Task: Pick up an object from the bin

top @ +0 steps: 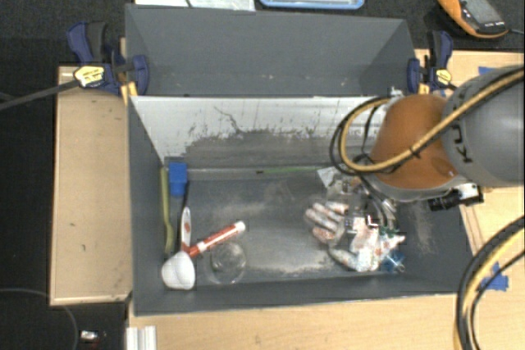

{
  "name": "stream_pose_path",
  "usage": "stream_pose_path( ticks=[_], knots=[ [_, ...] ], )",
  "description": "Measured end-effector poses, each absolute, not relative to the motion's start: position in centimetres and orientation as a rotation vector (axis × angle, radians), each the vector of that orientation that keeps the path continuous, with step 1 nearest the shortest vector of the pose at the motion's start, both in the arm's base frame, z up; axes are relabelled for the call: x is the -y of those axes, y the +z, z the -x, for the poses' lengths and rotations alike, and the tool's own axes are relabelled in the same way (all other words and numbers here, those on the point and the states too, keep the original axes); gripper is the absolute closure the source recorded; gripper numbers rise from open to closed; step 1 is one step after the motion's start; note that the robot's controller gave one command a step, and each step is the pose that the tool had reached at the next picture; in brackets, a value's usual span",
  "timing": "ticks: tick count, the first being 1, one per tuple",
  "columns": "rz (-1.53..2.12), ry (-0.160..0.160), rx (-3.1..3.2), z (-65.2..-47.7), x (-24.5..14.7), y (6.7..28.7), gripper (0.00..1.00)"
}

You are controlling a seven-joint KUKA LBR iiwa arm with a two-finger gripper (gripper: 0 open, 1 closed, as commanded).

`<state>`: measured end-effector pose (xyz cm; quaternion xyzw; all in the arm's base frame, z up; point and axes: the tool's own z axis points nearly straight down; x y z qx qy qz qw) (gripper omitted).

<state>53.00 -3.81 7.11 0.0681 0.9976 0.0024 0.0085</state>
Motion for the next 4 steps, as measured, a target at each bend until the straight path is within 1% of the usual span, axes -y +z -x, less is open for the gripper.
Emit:
stream_pose_path(
  ticks=[1, 2, 4],
  knots=[
    [-0.097, 0.017, -3.12, -53.9, 5.8, 7.1, 1.0],
    [-0.098, 0.017, -3.12, -53.8, 5.8, 7.2, 1.0],
    [-0.105, 0.018, -3.12, -53.8, 5.7, 11.6, 1.0]
  ],
)
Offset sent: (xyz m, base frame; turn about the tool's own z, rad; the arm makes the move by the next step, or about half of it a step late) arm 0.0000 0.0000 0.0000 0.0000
